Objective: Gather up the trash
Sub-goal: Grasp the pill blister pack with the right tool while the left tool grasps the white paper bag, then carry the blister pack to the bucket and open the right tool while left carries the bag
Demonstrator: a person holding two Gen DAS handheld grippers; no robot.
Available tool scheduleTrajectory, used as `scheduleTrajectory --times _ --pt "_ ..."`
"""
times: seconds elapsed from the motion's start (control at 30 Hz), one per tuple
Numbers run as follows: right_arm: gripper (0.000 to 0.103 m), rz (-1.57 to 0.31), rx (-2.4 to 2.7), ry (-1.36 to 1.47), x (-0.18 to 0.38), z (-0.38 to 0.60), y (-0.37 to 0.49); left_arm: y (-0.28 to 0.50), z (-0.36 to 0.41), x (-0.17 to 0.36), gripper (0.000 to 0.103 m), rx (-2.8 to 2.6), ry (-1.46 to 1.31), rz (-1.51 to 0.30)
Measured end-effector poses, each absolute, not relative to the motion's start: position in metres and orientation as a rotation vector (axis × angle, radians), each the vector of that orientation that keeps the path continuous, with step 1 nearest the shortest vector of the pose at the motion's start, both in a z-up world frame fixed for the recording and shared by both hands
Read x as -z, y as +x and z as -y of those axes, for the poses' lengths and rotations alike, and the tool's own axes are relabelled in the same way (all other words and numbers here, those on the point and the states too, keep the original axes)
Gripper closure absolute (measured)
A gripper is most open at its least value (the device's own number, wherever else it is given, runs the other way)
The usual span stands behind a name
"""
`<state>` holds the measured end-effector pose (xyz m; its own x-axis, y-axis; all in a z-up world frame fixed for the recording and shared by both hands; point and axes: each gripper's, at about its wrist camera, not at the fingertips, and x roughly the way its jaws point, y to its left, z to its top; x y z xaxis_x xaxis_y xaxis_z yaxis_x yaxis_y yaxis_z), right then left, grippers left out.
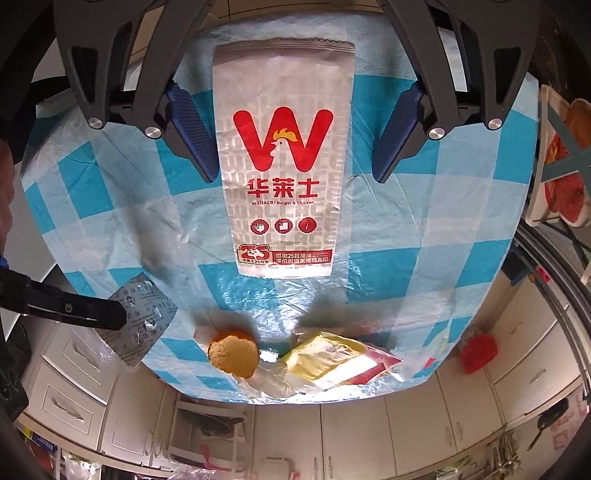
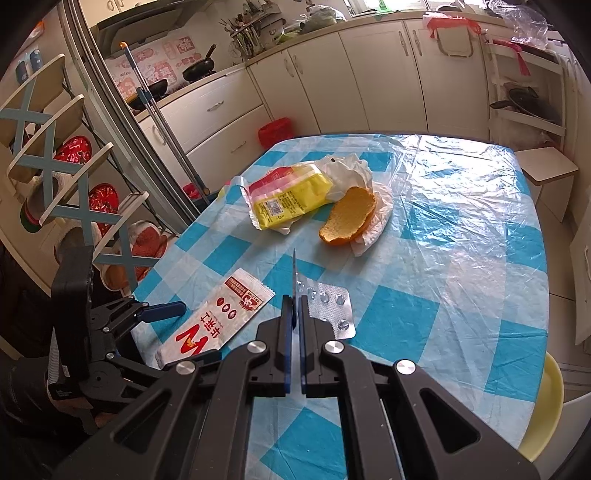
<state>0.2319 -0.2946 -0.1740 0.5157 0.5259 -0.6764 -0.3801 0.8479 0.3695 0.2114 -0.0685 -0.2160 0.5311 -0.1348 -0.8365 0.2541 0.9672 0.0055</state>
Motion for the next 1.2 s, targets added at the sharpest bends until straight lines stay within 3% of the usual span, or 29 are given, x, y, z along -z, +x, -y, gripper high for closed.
scheduleTrajectory --times 0.2,0.33,1.2 --pt "0.099 -0.877 -0.555 0.176 0.174 0.291 0.233 0.221 0.059 0.211 0.08 0.22 0.098 -0.978" --pt "0.099 -0.878 -0.555 0.175 0.175 0.291 0.233 0.226 0.053 0.21 0.09 0.225 0.062 -0.99" --pt "0.099 -0.808 -0.516 0.191 0.156 0.305 0.227 0.214 0.079 0.167 0.094 0.257 0.076 -0.922"
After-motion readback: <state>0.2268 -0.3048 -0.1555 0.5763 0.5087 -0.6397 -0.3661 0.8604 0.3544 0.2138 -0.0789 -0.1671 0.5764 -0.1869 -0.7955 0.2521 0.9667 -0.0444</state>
